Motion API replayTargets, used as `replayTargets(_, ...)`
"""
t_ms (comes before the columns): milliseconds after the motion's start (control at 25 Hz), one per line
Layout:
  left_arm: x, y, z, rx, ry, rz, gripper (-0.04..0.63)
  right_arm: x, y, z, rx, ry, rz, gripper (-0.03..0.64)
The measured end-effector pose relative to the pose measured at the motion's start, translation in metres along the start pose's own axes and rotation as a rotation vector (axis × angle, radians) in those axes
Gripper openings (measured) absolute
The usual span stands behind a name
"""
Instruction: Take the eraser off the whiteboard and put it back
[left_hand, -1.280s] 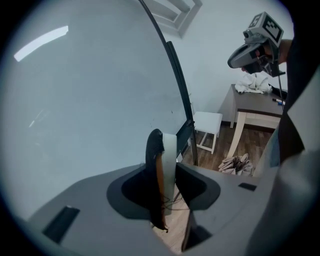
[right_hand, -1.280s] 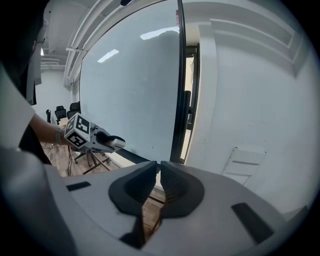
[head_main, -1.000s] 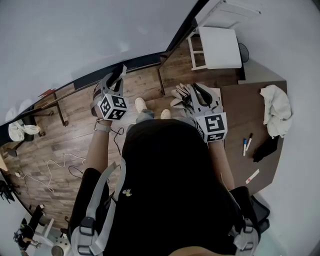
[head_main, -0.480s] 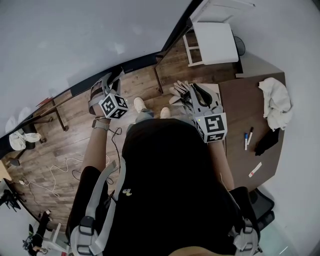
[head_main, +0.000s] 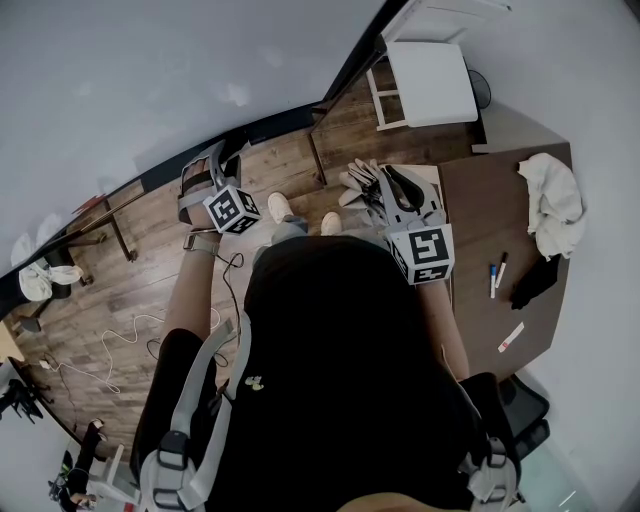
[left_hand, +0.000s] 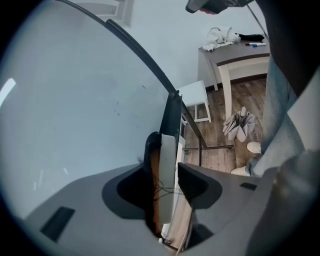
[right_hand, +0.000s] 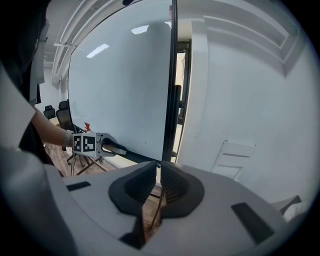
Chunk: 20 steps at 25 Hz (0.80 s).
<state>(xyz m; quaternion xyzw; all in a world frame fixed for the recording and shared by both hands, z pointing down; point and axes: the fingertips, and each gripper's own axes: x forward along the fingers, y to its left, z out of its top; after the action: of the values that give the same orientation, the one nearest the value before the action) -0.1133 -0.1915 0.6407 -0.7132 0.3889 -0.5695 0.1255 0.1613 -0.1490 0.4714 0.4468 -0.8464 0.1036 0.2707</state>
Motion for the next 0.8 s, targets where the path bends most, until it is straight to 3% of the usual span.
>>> replayTargets(400,-0.009,-0.007,-0.001,-0.012,-0.003,-0.019,0.212,-0.001,0.006,0.0,-0.011,0.001,0.016,0.035)
replayTargets(800,-0.007,-0.002,-0.012,-0.006,0.034,0.018,0.187,-0.003,0.004,-0.001,-0.014,-0.005,0.014,0.035)
